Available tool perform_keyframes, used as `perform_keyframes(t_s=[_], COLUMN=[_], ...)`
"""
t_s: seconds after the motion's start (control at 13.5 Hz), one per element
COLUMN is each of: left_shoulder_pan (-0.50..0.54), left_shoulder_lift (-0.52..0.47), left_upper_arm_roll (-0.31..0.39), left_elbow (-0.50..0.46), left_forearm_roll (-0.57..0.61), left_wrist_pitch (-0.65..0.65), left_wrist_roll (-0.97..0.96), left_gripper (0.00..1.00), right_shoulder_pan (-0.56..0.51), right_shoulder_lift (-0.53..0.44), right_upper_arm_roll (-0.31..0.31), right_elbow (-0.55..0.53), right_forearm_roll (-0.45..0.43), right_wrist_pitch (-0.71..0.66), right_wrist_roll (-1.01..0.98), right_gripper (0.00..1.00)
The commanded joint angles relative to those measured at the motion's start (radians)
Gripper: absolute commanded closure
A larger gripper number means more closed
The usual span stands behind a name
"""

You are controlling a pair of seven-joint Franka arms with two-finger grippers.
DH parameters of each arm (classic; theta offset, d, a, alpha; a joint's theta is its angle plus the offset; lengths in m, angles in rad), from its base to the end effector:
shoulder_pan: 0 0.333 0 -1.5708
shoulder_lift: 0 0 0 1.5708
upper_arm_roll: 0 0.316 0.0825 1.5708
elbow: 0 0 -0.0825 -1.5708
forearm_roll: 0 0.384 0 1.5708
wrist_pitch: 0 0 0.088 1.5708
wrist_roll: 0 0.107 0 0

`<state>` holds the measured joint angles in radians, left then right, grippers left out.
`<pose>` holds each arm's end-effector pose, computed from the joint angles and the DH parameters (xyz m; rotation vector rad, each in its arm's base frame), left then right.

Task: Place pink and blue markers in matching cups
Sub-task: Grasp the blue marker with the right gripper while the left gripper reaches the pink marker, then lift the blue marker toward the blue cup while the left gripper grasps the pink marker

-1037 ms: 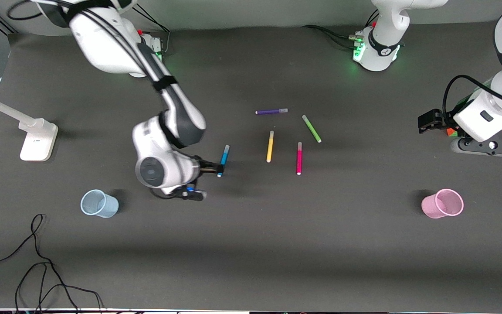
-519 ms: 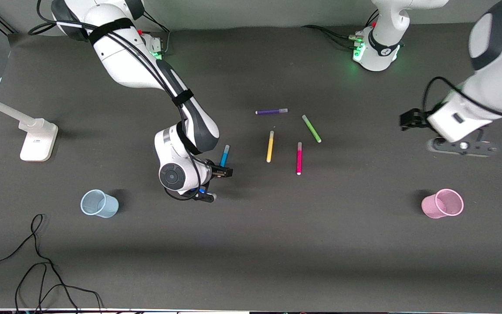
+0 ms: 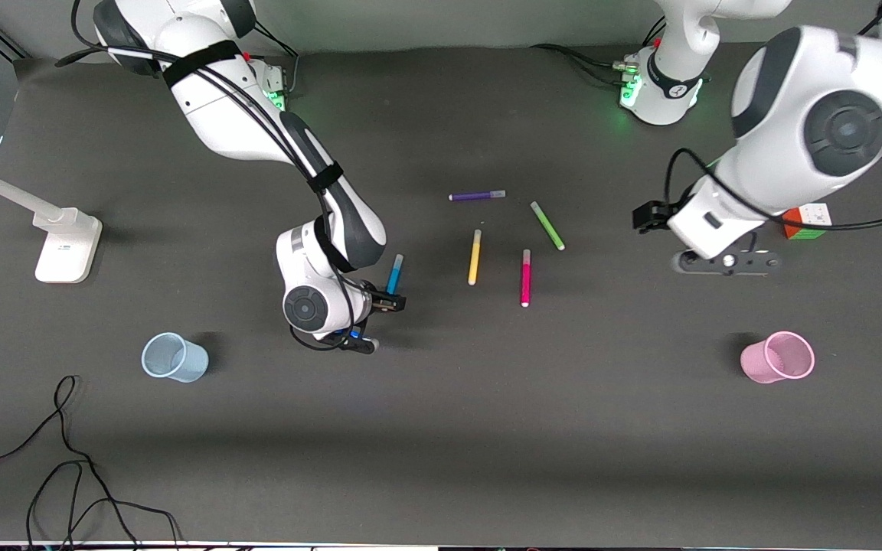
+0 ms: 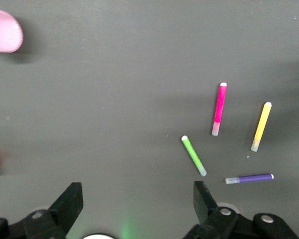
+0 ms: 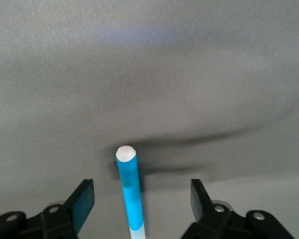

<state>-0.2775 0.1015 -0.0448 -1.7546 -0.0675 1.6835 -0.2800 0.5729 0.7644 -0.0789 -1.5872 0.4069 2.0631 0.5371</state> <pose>0.5428 -0.1872 0.4899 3.1114 -0.0452 -0.2898 0.5737 0.3390 0.1679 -2.9621 0.4086 0.5685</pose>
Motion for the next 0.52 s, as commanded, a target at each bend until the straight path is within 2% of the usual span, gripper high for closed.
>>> perform_keyframes(t_s=[0.0, 0.15, 0.3, 0.44], left_shoulder_pan=[-0.081, -0.123, -0.158, -0.176], left_shoulder_lift=[-0.009, 0.052, 0.127, 0.202], left_upper_arm_roll=[0.013, 0.013, 0.013, 0.013], left_elbow=[-0.098, -0.112, -0.112, -0.112], left_forearm_roll=[-0.008, -0.008, -0.009, -0.011], left_wrist_pitch=[0.126, 0.188, 0.257, 0.318], left_wrist_roll=[-0.094, -0.102, -0.110, -0.133], left_gripper=[0.01, 0.02, 0.04, 0.04], right_shoulder_pan=[0.022, 0.024, 0.024, 0.024], right_shoulder_lift=[-0.010, -0.010, -0.008, -0.008], right_upper_arm_roll=[-0.007, -0.007, -0.007, -0.007], right_elbow=[-0.014, -0.016, -0.022, -0.034], right_forearm_roll=[0.046, 0.055, 0.055, 0.053], right_wrist_pitch=[0.019, 0.019, 0.031, 0.043], right_wrist_roll=[0.017, 0.017, 0.017, 0.009], right_gripper=[0.27, 0.38, 0.55, 0.65])
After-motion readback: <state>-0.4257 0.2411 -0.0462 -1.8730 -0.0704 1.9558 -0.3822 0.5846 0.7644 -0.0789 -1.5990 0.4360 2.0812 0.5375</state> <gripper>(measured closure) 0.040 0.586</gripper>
